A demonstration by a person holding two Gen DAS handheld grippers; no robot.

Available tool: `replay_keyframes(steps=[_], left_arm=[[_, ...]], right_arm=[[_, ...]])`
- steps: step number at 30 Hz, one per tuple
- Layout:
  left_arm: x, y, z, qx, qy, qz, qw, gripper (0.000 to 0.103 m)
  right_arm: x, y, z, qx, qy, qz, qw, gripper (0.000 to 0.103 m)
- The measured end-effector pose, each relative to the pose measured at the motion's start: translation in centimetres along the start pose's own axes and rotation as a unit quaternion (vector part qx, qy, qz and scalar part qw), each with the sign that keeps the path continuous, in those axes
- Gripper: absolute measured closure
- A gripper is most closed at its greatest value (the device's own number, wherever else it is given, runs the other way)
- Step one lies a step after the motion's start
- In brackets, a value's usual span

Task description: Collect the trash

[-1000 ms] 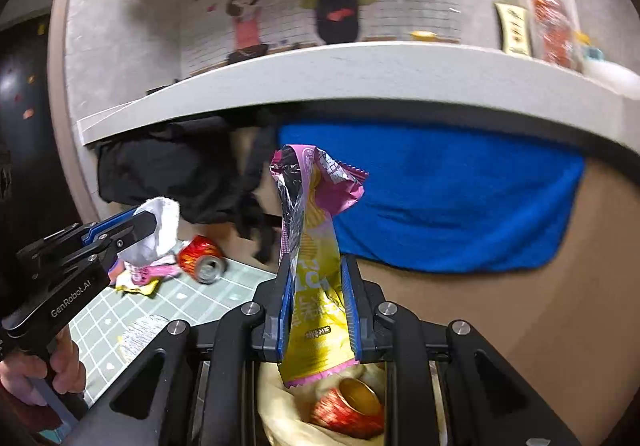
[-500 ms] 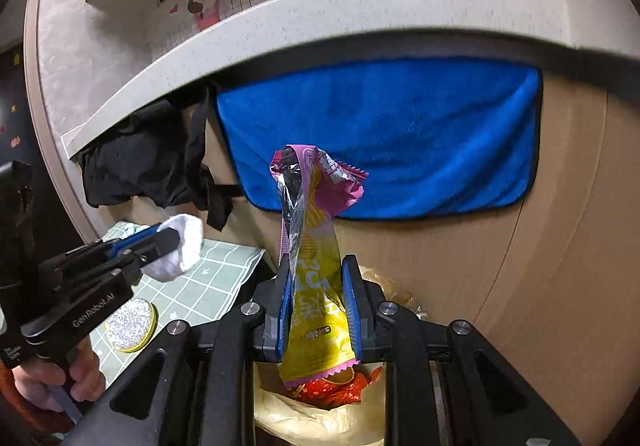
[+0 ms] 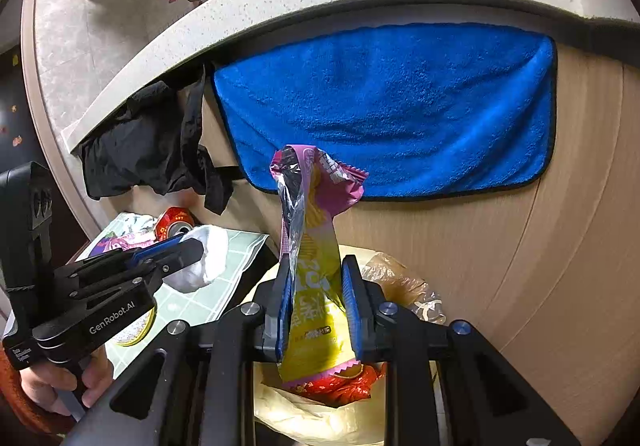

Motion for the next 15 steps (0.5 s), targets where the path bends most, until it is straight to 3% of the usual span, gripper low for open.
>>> replay_keyframes(steps=[3,5,7,10,15], left_arm=[[-0.9,-0.1,0.1,0.008,0.032,0.042,0.9986,0.082],[-1.3,0.7,0.2,0.027,0.038,0.043,0.9980,0.070],[-1.2,1.3,0.1,0.033,0.041,0.039,0.9978,0.067],[-0.7,2.0,0.0,0.038,0.046,0.039,0.9974,0.066],[1.9,3.7,-1.1,0.042,0.019,0.028,0.9985,0.066]], right_arm=[[-0.7,-0.3,0.3,-0.005,0.006,0.001,1.000,0.074],[-1.2,-0.7,0.7,-0.015,0.011,0.004,1.000,0.067],[-1.7,-1.2,1.2,-0.032,0.019,0.002,0.999,0.067],[-1.9,-1.4,1.6,-0.043,0.026,0.004,0.999,0.067],[-0.9,-0.6,0.8,-0.045,0.013,0.013,0.999,0.067]])
Point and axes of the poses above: each gripper's, at about its wrist camera, not at the fingertips, and x roughly against the way its jaws point, y to its left, z to its underside, the point moved 5 cm from there along -x, roughly the way its jaws point, and after that the axes turned 11 degrees about x, right-handed, at the moved point
